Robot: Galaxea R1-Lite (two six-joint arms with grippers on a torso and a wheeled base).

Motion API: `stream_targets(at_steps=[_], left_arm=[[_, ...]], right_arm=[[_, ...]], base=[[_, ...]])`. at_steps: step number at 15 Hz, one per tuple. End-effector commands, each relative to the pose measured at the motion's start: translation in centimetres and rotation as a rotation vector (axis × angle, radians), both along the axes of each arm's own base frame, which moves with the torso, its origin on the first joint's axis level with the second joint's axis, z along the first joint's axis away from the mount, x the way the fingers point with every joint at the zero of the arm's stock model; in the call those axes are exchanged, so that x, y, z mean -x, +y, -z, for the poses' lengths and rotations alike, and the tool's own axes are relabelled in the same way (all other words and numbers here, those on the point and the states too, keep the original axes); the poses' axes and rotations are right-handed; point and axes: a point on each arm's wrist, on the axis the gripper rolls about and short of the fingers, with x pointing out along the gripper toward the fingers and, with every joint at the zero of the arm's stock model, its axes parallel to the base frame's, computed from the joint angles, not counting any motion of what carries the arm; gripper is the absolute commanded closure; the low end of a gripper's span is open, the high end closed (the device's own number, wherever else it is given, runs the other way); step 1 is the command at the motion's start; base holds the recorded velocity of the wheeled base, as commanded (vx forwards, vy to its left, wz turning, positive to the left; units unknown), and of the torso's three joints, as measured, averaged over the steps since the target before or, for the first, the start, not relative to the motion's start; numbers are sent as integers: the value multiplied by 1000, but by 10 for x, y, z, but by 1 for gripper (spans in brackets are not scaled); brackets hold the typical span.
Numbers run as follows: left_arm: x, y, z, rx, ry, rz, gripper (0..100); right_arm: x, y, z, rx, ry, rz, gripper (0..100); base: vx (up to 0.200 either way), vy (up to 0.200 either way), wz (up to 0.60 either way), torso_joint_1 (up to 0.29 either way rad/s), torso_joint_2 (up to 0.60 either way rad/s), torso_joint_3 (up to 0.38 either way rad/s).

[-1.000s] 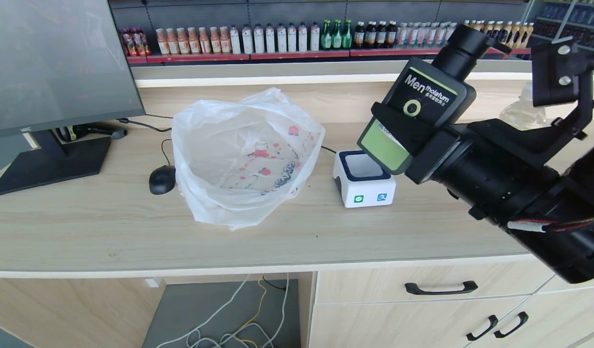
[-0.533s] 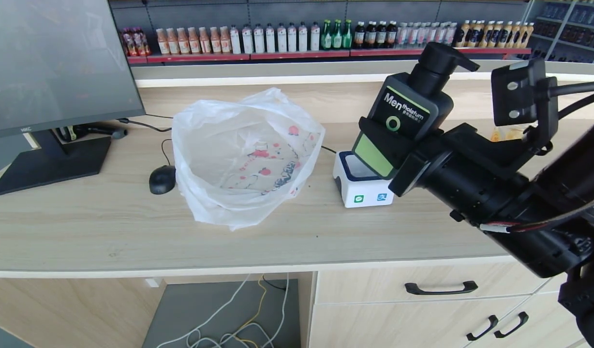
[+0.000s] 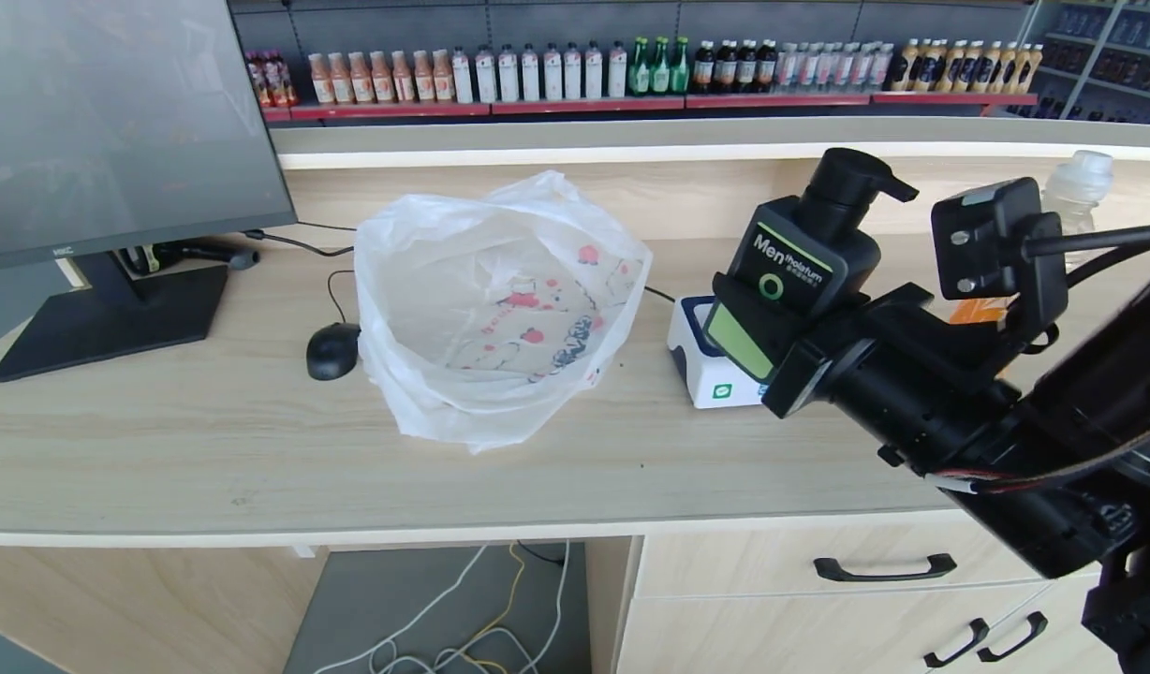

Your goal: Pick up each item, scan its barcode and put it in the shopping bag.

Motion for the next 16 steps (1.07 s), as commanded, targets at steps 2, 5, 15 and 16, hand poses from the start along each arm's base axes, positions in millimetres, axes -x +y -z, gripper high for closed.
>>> stream_targets(at_steps=[2, 5, 15, 16], left_arm=[[0, 0, 0, -2, -1, 0, 0], [0, 0, 0, -5, -1, 0, 0], [0, 0, 0, -2, -1, 0, 0], [0, 0, 0, -2, -1, 0, 0]], right_arm=[[11, -10, 4, 2, 13, -2, 100], [21, -19, 5, -15, 30, -9, 100], [19, -36, 13, 8, 47, 61, 100], [8, -37, 2, -16, 18, 90, 100]], base=[[0, 200, 0, 10, -2, 2], [0, 200, 0, -1, 1, 2], [0, 120, 0, 1, 0, 0], [0, 0, 0, 0, 0, 0]])
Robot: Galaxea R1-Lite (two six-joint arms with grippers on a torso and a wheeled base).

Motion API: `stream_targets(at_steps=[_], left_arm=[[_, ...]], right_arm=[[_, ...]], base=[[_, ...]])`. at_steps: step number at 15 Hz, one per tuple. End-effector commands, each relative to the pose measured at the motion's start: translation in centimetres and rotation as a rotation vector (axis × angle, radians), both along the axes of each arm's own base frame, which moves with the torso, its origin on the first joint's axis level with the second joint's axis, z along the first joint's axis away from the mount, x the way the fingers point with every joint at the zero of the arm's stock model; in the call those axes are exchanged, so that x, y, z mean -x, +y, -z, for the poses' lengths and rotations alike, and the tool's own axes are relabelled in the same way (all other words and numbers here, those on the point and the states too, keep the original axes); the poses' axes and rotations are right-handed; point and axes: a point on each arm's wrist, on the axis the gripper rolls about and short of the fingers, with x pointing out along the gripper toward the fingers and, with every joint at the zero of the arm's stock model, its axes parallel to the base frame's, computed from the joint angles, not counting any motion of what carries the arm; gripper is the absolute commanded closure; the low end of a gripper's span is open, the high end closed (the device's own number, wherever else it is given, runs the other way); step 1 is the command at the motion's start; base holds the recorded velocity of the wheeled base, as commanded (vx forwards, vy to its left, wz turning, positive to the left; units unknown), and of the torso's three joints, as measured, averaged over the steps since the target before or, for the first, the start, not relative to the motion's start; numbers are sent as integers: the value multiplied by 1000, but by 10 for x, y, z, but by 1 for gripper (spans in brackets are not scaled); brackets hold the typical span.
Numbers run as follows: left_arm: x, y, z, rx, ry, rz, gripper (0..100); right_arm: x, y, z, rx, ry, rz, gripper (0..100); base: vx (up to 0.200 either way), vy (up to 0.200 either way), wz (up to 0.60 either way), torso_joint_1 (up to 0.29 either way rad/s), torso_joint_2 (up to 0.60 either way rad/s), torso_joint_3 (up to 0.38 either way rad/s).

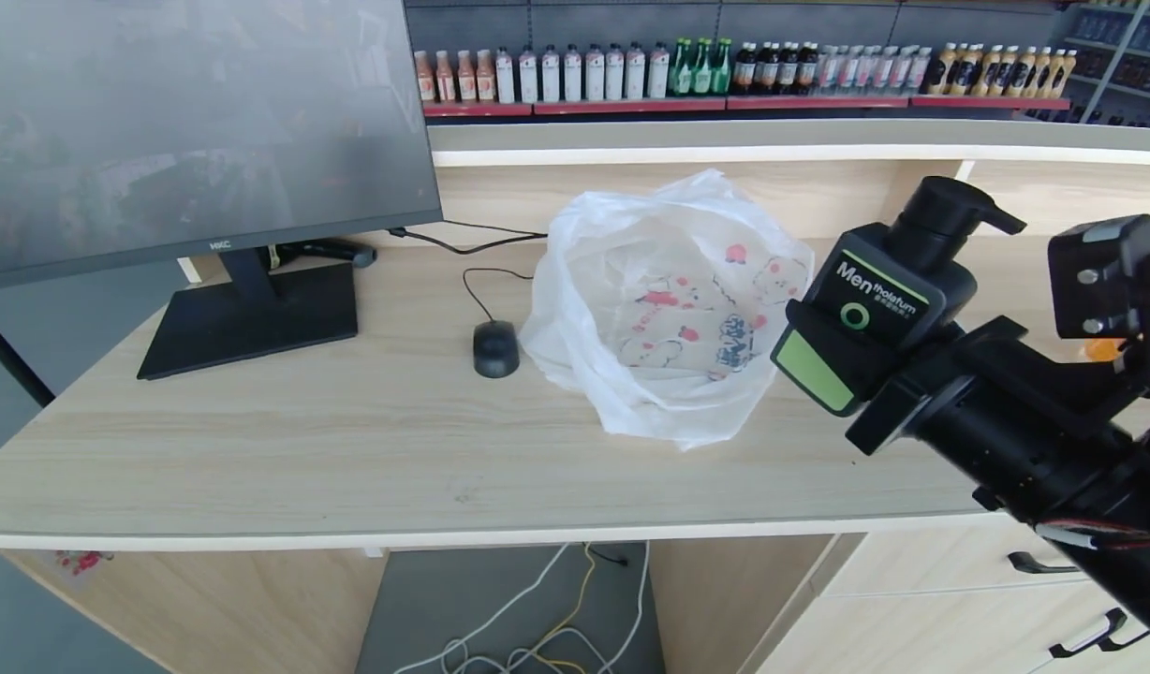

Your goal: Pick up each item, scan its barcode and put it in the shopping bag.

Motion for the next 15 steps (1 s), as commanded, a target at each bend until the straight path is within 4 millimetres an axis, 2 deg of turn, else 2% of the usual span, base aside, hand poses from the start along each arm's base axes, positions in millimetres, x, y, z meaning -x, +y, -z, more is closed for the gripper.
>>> stream_targets(at_steps=[1, 5, 6, 7, 8, 11, 15], left_arm=[[0, 0, 0, 0, 0, -1, 0], [0, 0, 0, 0, 0, -1, 0], [0, 0, 0, 0, 0, 0, 0], [0, 0, 0, 0, 0, 0, 0], [0, 0, 0, 0, 0, 0, 0], [0, 0, 0, 0, 0, -1, 0], [0, 0, 0, 0, 0, 0, 0]], right_arm=[[-20, 2, -11, -17, -29, 38, 100], [-48, 22, 2, 15, 18, 33, 100], [-62, 34, 5, 22, 28, 27, 100], [-62, 35, 5, 22, 28, 27, 100], [-76, 48, 7, 16, 32, 32, 100], [-99, 64, 14, 6, 48, 38, 100], [-112, 92, 22, -33, 74, 22, 100]], base=[[0, 0, 0, 0, 0, 0], [0, 0, 0, 0, 0, 0], [0, 0, 0, 0, 0, 0], [0, 0, 0, 0, 0, 0], [0, 0, 0, 0, 0, 0], [0, 0, 0, 0, 0, 0], [0, 0, 0, 0, 0, 0]])
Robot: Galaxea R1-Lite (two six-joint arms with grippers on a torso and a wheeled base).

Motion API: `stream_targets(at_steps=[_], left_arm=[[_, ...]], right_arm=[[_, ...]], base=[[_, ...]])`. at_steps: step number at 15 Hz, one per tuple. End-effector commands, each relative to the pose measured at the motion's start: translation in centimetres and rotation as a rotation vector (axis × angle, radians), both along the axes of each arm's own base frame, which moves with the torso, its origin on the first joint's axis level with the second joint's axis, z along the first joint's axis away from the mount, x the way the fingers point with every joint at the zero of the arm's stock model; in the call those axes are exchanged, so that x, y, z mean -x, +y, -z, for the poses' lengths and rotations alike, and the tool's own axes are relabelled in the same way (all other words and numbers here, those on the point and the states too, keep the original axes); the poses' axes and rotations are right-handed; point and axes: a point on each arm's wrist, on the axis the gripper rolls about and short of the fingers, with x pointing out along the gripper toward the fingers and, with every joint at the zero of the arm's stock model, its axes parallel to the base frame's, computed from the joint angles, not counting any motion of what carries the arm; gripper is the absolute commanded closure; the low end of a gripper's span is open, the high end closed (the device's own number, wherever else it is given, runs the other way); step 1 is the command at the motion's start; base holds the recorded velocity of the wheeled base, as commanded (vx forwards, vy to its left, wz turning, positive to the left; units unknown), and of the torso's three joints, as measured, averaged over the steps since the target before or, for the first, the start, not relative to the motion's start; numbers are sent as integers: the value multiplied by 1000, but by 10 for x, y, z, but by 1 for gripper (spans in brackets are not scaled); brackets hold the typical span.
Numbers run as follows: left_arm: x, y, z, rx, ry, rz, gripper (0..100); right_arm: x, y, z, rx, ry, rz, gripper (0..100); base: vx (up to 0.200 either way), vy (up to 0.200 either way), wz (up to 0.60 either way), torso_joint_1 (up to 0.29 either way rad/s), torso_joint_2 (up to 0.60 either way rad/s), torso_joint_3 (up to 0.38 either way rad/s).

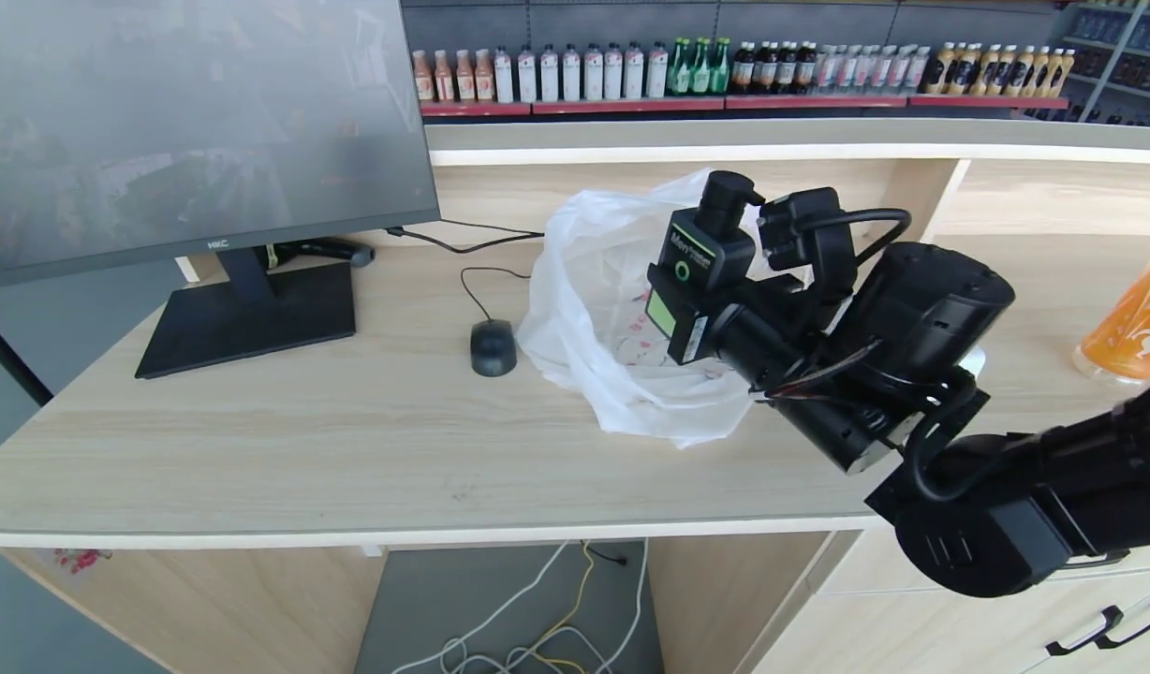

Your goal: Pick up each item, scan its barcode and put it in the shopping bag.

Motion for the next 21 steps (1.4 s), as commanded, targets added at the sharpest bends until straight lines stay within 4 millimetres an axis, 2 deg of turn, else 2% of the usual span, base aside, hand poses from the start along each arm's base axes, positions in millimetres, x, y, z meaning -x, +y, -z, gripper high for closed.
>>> stream_targets(at_steps=[1, 3, 5, 8, 10, 18, 21], left_arm=[[0, 0, 0, 1, 0, -1, 0], [0, 0, 0, 1, 0, 1, 0], [0, 0, 0, 1, 0, 1, 0], [0, 0, 0, 1, 0, 1, 0], [0, 0, 0, 1, 0, 1, 0], [0, 0, 0, 1, 0, 1, 0], [0, 0, 0, 1, 0, -1, 0]], right_arm=[[-13, 14, 12, -4, 24, -1, 100], [-26, 13, 21, 5, 35, 19, 100], [-39, 20, 34, 14, 51, 27, 100], [-44, 24, 46, -16, 91, 20, 100], [-53, 18, 45, -22, 81, 44, 100], [-64, 21, 57, 3, 86, 56, 100], [-70, 21, 51, 10, 84, 65, 100]], base=[[0, 0, 0, 0, 0, 0], [0, 0, 0, 0, 0, 0], [0, 0, 0, 0, 0, 0], [0, 0, 0, 0, 0, 0], [0, 0, 0, 0, 0, 0], [0, 0, 0, 0, 0, 0], [0, 0, 0, 0, 0, 0]])
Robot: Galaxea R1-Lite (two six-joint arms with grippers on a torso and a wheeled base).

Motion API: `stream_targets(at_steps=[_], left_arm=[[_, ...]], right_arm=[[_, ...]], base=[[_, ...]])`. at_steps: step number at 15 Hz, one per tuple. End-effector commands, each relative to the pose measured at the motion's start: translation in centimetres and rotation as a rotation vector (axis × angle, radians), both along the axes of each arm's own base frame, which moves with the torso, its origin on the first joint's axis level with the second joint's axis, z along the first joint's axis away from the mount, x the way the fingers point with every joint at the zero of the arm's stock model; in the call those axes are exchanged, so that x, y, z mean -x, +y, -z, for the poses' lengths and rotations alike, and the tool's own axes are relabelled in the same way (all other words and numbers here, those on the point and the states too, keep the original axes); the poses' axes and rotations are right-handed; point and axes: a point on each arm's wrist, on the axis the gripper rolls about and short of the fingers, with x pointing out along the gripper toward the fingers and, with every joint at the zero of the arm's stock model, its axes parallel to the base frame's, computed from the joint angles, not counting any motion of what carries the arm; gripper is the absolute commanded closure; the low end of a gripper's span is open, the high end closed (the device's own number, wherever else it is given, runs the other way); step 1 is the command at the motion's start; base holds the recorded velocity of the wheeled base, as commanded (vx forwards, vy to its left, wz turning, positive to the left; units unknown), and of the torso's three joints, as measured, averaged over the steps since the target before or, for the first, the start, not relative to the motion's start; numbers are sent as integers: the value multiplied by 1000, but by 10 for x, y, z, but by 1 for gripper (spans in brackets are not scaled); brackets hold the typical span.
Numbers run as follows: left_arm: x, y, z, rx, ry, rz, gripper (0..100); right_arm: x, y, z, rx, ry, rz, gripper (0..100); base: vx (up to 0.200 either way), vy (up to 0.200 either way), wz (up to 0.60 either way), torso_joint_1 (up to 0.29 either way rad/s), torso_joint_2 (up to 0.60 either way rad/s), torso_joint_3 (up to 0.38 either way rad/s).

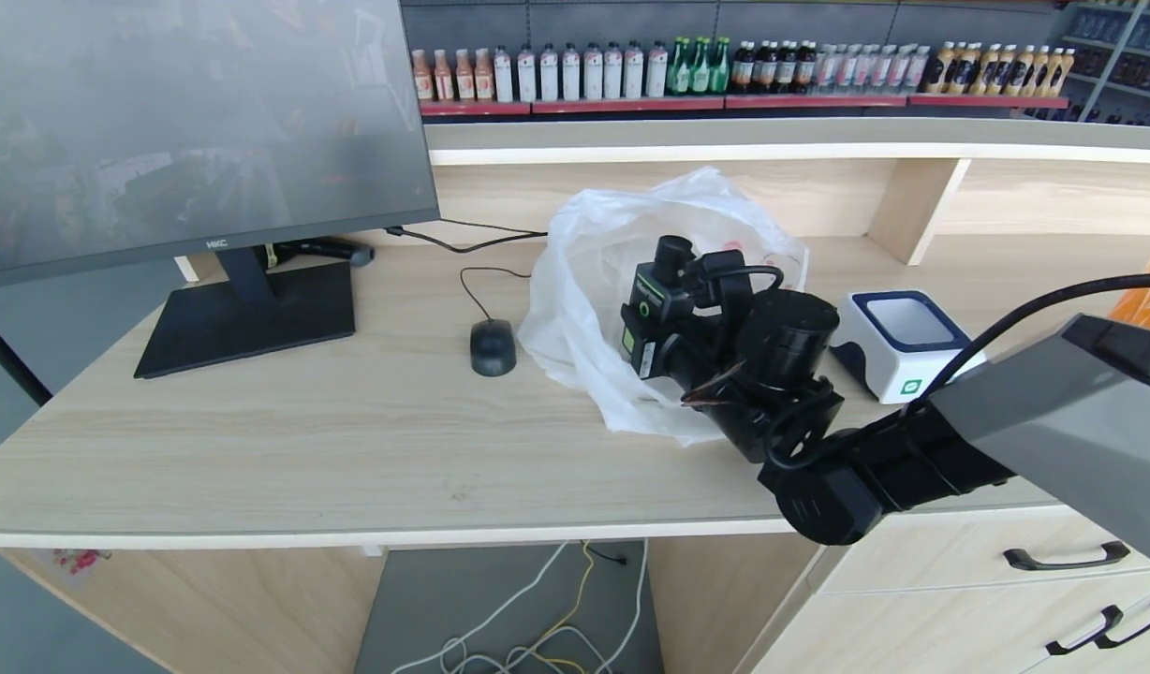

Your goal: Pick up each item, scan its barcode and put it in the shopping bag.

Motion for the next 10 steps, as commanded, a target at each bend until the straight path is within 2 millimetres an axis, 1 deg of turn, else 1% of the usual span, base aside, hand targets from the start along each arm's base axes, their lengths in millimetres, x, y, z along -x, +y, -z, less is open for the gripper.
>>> stream_targets(at_steps=[1, 3, 5, 8, 10], left_arm=[[0, 0, 0, 0, 0, -1, 0], [0, 0, 0, 0, 0, 1, 0], [0, 0, 0, 0, 0, -1, 0], [0, 0, 0, 0, 0, 1, 0], [0, 0, 0, 0, 0, -1, 0]], right_arm=[[-4, 2, -4, -5, -15, 2, 100], [-10, 5, -9, -15, -34, 2, 100], [-11, 6, -10, -15, -34, -2, 100], [-15, 9, -5, 13, 10, 2, 100], [-22, 13, 1, 16, 9, 3, 100]], base=[[0, 0, 0, 0, 0, 0], [0, 0, 0, 0, 0, 0], [0, 0, 0, 0, 0, 0], [0, 0, 0, 0, 0, 0], [0, 0, 0, 0, 0, 0]])
